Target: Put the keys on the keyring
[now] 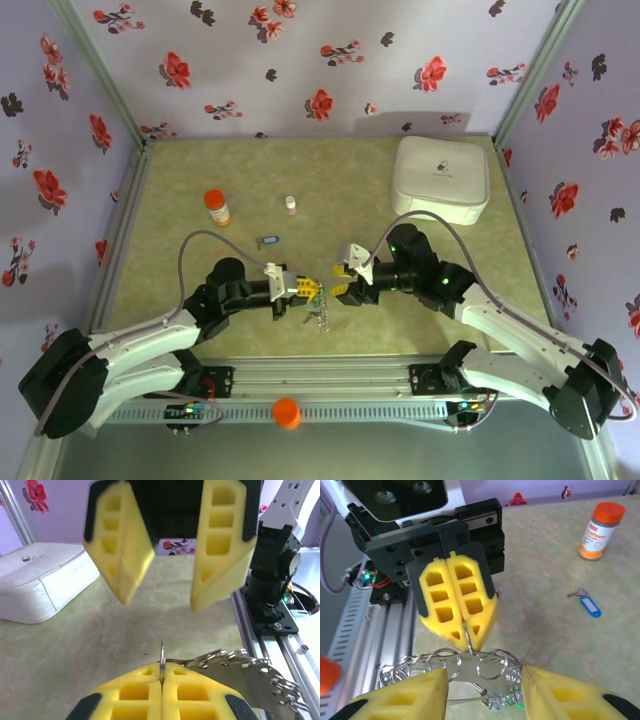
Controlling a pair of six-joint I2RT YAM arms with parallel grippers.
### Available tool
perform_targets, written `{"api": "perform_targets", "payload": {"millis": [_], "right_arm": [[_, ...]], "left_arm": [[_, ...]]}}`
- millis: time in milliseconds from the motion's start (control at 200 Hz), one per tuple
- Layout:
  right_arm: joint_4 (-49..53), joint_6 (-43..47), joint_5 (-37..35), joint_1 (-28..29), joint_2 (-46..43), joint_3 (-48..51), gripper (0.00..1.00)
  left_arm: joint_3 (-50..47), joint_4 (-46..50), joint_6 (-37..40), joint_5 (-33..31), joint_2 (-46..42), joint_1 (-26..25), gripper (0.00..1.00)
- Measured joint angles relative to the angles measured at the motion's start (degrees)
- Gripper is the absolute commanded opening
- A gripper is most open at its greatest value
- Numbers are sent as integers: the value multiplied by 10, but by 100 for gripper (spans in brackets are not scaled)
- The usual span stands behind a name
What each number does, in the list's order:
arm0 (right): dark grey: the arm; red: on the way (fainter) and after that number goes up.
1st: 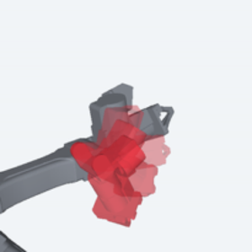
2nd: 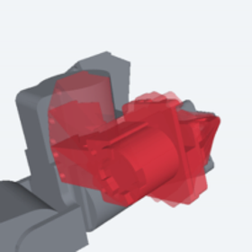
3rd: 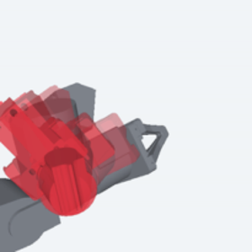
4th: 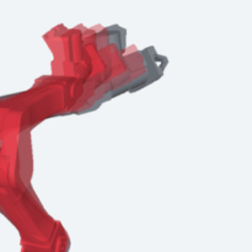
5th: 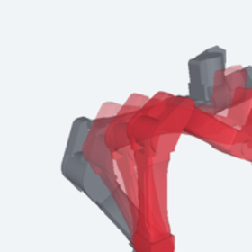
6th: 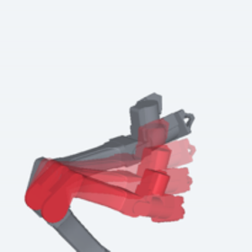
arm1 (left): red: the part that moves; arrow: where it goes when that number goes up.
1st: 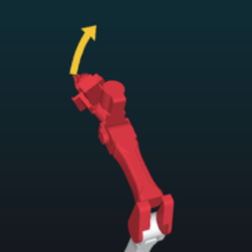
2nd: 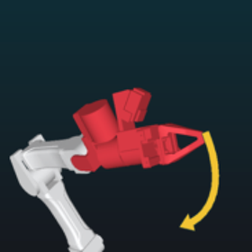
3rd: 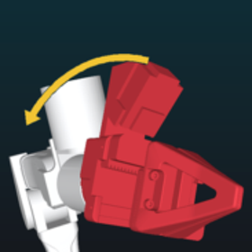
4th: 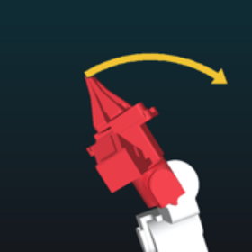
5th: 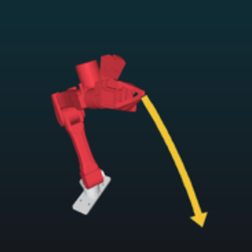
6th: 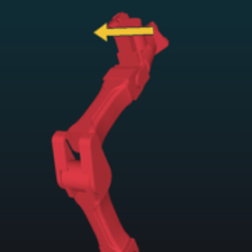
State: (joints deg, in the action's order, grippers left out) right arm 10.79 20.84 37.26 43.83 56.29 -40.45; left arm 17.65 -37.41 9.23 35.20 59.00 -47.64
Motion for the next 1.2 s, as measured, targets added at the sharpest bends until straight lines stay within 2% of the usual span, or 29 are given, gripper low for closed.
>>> {"api": "perform_targets", "payload": {"millis": [165,425,540,625,705,770,815,910,1200], "right_arm": [[-42,-18,16,2,11,6,36],[-76,-21,16,19,36,6,23],[-85,-21,17,23,40,6,14],[-93,-20,20,26,44,6,0],[-92,-19,20,26,47,6,0],[-91,-18,20,26,49,5,0],[-83,-17,17,28,49,4,0],[-54,-6,4,33,49,-3,0],[34,38,-43,59,49,-52,0]], "left_arm": [[-2,-30,-15,0,7,0,0],[-2,-53,-25,0,10,0,0],[-2,-55,-30,0,10,0,0],[-3,-55,-32,-2,11,0,2],[-5,-55,-36,-2,11,0,12],[-6,-56,-40,-4,11,0,26],[-9,-58,-40,-7,10,0,30],[-14,-45,-35,-16,-7,0,31],[-14,35,0,-33,-47,0,26]]}}
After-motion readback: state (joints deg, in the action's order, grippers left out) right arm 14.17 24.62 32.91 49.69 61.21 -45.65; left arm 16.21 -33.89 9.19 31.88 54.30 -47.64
